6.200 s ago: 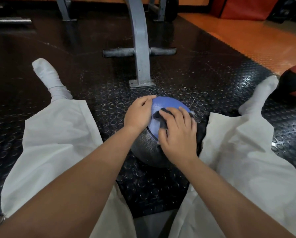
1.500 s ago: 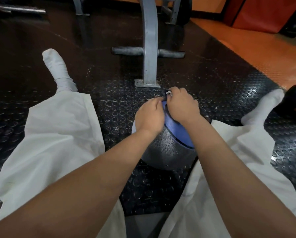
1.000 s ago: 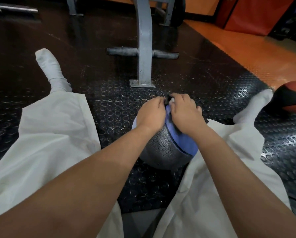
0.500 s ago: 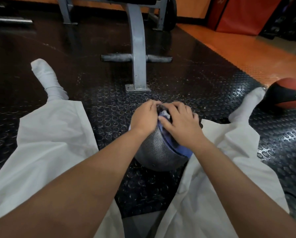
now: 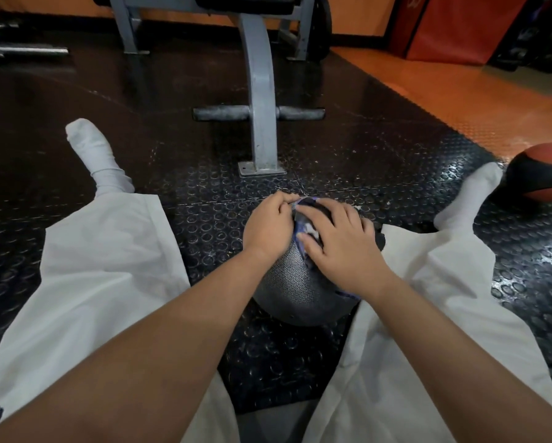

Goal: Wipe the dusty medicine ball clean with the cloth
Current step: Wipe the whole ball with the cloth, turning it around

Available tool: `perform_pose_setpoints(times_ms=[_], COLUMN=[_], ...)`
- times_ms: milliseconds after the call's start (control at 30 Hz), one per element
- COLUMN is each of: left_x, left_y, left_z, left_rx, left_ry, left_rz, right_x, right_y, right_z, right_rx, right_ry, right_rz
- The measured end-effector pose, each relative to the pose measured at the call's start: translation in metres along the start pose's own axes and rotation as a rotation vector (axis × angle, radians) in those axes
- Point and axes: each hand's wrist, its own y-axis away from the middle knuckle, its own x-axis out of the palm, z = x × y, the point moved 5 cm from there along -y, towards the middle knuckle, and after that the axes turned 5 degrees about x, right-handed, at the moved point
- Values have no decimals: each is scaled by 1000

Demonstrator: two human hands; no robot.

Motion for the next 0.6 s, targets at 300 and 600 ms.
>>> perform_pose_setpoints(times_ms=[300, 600], left_x=[2, -2], left_y=[-2, -1], left_z=[-1, 7], left_rx=[-55, -61], left_ry=[-43, 61], left_rz=[-28, 6], right_x=[10, -2], right_y=[-41, -14], right_z=[-4, -3], right_rx=[260, 94], right_ry=[-136, -57], right_rz=[151, 193])
